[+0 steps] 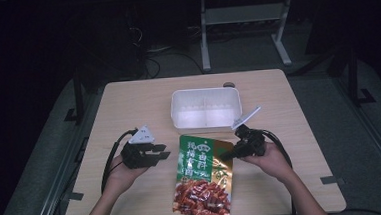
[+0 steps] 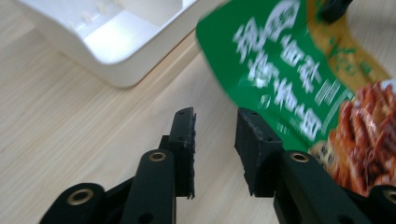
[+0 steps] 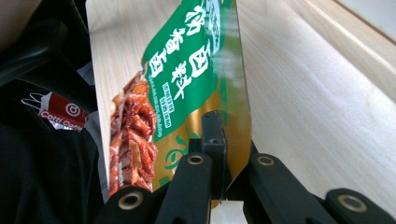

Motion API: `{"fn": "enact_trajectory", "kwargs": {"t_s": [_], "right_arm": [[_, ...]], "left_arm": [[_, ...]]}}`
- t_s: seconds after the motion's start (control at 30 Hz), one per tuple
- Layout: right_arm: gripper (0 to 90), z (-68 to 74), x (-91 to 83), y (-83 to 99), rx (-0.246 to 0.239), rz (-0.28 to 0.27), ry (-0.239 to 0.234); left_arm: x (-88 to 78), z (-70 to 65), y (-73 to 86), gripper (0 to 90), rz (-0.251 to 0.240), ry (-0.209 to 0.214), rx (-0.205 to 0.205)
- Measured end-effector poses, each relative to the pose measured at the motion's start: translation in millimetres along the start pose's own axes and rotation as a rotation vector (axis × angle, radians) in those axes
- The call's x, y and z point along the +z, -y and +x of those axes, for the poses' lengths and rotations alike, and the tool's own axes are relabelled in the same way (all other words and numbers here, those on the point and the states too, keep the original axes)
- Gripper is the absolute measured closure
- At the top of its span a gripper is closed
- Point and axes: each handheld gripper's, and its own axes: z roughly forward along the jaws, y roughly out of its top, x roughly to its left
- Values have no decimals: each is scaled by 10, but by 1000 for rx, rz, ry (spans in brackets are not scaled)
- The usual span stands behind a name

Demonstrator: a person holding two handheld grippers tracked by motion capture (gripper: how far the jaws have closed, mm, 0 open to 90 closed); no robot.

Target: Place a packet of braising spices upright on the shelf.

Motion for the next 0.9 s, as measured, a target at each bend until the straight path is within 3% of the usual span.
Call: {"fn": "enact_trajectory", "kwargs": {"t_s": [0.4, 0.7, 0.9], "right_arm": [[896, 155, -211, -43, -7, -26, 20], [896, 382, -384, -50, -26, -52, 28], [896, 522, -480, -114, -61, -69, 48]], "left_arm": [[-28, 56, 311, 600, 11, -26, -49], [23, 149, 509, 526, 30, -63, -104], [43, 133, 532, 477, 36, -86, -93]]}}
